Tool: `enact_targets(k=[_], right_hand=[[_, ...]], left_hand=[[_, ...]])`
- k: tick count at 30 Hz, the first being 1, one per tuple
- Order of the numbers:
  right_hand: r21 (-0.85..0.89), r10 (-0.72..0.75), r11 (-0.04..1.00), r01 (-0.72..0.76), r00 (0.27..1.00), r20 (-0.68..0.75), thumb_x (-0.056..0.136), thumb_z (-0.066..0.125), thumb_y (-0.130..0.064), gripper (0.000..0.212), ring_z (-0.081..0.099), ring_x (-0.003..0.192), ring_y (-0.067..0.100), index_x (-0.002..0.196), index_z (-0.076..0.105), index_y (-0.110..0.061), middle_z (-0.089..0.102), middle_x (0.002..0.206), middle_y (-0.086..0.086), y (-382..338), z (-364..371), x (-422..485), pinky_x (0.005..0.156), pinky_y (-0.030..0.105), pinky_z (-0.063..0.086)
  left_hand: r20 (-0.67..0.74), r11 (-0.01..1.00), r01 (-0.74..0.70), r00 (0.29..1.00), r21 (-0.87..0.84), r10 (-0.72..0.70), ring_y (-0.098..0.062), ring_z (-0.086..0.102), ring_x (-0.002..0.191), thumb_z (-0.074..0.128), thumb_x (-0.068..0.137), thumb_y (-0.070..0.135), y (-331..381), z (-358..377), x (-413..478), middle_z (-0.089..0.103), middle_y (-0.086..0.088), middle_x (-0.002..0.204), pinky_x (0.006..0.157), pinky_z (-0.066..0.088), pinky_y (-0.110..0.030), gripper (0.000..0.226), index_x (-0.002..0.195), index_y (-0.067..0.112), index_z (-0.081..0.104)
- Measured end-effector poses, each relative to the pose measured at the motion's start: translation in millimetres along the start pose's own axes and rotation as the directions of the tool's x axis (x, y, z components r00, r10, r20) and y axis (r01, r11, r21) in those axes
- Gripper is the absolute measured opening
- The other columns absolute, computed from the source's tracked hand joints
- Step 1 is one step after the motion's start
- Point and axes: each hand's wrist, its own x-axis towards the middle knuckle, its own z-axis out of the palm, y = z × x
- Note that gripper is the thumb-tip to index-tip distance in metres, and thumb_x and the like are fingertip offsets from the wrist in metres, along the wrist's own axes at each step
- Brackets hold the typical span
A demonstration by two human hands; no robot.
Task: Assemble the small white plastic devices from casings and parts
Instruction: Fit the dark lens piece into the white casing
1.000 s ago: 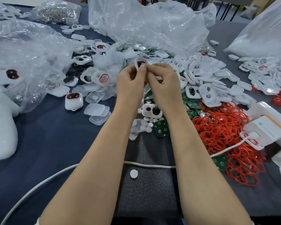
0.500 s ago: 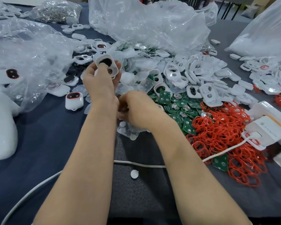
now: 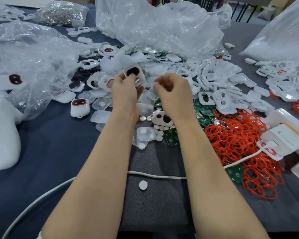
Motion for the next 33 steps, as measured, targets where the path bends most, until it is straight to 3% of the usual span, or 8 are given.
enact_targets(k=[3, 5, 9, 13, 16, 20, 26, 33], right_hand=[[0.268, 0.116, 0.959, -0.094, 0.991, -0.071, 0.089, 0.064, -0.010, 0.011, 0.051, 0.058, 0.007, 0.085, 0.061, -0.020, 0.055, 0.064, -0.006, 6.8, -7.1, 2.9, 0.062, 0.026, 0.047], [0.388, 0.192, 0.908, -0.160, 0.980, -0.047, 0.089, 0.063, -0.008, 0.012, 0.051, 0.052, 0.006, 0.085, 0.062, -0.020, 0.057, 0.057, -0.007, 9.2, -8.8, 4.3, 0.058, 0.024, 0.047], [0.592, 0.278, 0.768, -0.245, 0.960, 0.037, 0.090, 0.062, -0.005, 0.003, 0.060, 0.056, 0.005, 0.092, 0.064, -0.006, 0.064, 0.066, 0.001, 10.7, -9.5, 8.3, 0.057, 0.016, 0.050], [0.507, 0.236, 0.838, -0.201, 0.972, -0.005, 0.091, 0.059, -0.003, 0.009, 0.061, 0.058, 0.002, 0.094, 0.062, -0.011, 0.065, 0.073, 0.001, 13.9, -10.9, 9.3, 0.062, 0.016, 0.050], [0.460, 0.185, 0.872, -0.168, 0.983, 0.009, 0.092, 0.057, -0.001, 0.021, 0.061, 0.064, 0.003, 0.103, 0.062, -0.018, 0.063, 0.076, 0.000, 15.2, -12.7, 8.7, 0.067, 0.017, 0.052], [0.437, 0.162, 0.888, -0.144, 0.987, -0.005, 0.092, 0.057, 0.000, 0.014, 0.063, 0.063, 0.004, 0.097, 0.066, -0.009, 0.066, 0.075, 0.001, 14.0, -14.2, 9.2, 0.063, 0.015, 0.051], [0.262, 0.120, 0.961, -0.091, 0.988, -0.096, 0.089, 0.064, -0.009, 0.010, 0.065, 0.075, 0.010, 0.087, 0.066, -0.019, 0.068, 0.083, -0.003, 14.7, -14.8, 9.1, 0.075, 0.027, 0.057], [0.236, 0.101, 0.969, -0.079, 0.991, -0.084, 0.088, 0.066, -0.011, 0.009, 0.064, 0.065, 0.008, 0.083, 0.064, -0.018, 0.067, 0.075, 0.000, 14.0, -13.6, 8.4, 0.068, 0.024, 0.056]], left_hand=[[0.051, 0.996, 0.028, 0.998, 0.084, -0.032, -0.012, 0.057, 0.076, 0.049, 0.097, 0.007, -7.6, 4.1, -3.6, 0.062, -0.009, 0.096, 0.067, 0.051, -0.019, 0.007, 0.096, 0.014, 0.053], [0.081, 0.995, 0.025, 0.996, 0.100, -0.033, -0.011, 0.059, 0.073, 0.052, 0.096, 0.008, -9.6, 4.2, -5.2, 0.063, -0.009, 0.094, 0.063, 0.053, -0.018, 0.005, 0.098, 0.012, 0.054], [0.099, 0.990, 0.013, 0.995, 0.138, -0.027, -0.010, 0.061, 0.071, 0.054, 0.095, 0.008, -10.4, 4.2, -7.4, 0.061, -0.006, 0.088, 0.061, 0.054, -0.018, 0.004, 0.099, 0.009, 0.055], [0.092, 0.984, -0.009, 0.996, 0.177, -0.008, -0.012, 0.061, 0.071, 0.051, 0.096, 0.008, -10.8, 4.7, -8.3, 0.061, -0.006, 0.086, 0.056, 0.053, -0.016, 0.010, 0.088, 0.012, 0.054], [0.091, 0.974, -0.048, 0.995, 0.221, 0.028, -0.012, 0.062, 0.072, 0.051, 0.095, 0.005, -12.2, 5.0, -8.3, 0.061, -0.004, 0.084, 0.054, 0.051, -0.014, 0.007, 0.095, 0.011, 0.055], [0.086, 0.946, -0.111, 0.992, 0.305, 0.088, -0.012, 0.063, 0.072, 0.052, 0.093, 0.005, -14.7, 4.3, -6.2, 0.062, -0.004, 0.082, 0.053, 0.051, -0.014, 0.010, 0.102, 0.010, 0.054], [0.102, 0.920, -0.162, 0.986, 0.358, 0.134, -0.014, 0.067, 0.076, 0.057, 0.092, 0.008, -16.5, 2.4, -5.5, 0.065, -0.003, 0.079, 0.061, 0.057, -0.022, 0.013, 0.088, 0.020, 0.054], [0.119, 0.894, -0.196, 0.980, 0.403, 0.161, -0.016, 0.068, 0.084, 0.056, 0.094, 0.018, -19.3, 3.6, -3.1, 0.067, -0.002, 0.086, 0.079, 0.059, -0.035, 0.004, 0.096, 0.017, 0.055]])
